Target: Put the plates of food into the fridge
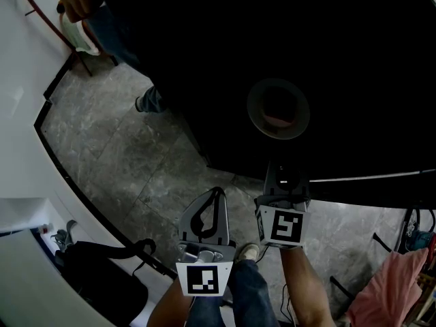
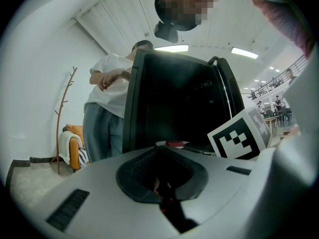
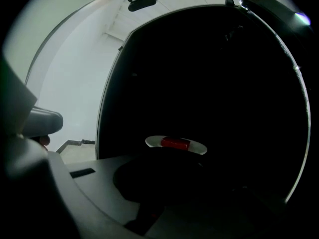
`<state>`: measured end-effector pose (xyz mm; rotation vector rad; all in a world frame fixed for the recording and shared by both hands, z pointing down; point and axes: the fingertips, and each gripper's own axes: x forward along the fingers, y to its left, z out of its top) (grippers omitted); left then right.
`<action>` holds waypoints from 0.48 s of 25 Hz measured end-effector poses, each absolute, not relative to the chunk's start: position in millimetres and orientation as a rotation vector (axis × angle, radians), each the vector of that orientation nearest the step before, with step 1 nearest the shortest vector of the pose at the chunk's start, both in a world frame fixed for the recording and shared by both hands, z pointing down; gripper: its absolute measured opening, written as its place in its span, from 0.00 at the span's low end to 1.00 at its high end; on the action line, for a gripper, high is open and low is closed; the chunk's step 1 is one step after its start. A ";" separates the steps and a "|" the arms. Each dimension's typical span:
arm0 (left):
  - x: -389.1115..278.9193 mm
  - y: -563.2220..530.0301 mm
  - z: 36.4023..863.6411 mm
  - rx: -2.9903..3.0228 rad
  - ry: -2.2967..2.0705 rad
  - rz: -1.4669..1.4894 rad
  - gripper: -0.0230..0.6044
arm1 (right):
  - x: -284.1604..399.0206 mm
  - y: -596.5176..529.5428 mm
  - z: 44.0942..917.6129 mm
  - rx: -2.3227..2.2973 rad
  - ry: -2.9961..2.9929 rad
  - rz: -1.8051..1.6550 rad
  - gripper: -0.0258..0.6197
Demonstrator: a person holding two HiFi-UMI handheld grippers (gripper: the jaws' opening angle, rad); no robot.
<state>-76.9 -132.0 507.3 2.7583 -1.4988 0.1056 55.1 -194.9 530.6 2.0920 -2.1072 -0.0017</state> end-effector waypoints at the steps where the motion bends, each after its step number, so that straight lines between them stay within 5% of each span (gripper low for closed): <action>1: -77.0 -132.1 508.0 2.757 -1.499 0.109 0.05 | 56.5 -195.7 531.9 2.093 -2.101 0.002 0.06; 12: -77.4 -130.5 512.4 2.729 -1.500 0.114 0.05 | 66.9 -204.6 532.7 2.125 -2.068 0.019 0.06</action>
